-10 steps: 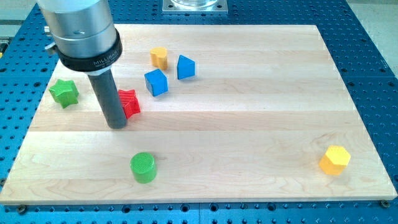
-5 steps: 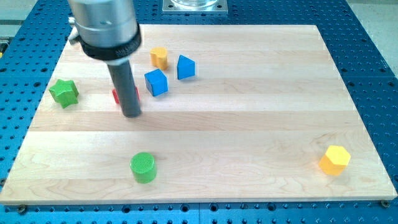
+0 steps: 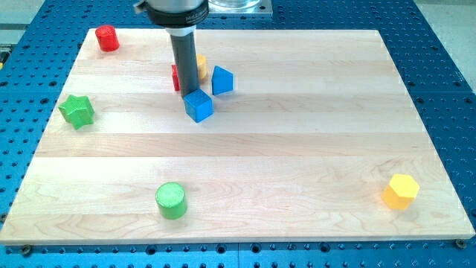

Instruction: Slide the red star to the top center of the board

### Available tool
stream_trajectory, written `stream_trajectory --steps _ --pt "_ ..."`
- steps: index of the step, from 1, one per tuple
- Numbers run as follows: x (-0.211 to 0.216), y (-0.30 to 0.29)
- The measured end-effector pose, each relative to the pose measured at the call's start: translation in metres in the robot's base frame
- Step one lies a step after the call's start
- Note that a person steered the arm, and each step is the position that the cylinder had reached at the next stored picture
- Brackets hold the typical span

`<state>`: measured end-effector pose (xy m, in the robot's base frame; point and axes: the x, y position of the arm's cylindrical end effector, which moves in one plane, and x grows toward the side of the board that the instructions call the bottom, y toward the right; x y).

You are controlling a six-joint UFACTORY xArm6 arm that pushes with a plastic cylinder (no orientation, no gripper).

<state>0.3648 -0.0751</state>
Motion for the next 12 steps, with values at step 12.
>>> stream_trajectory --steps 12 --pt "-0.151 0.062"
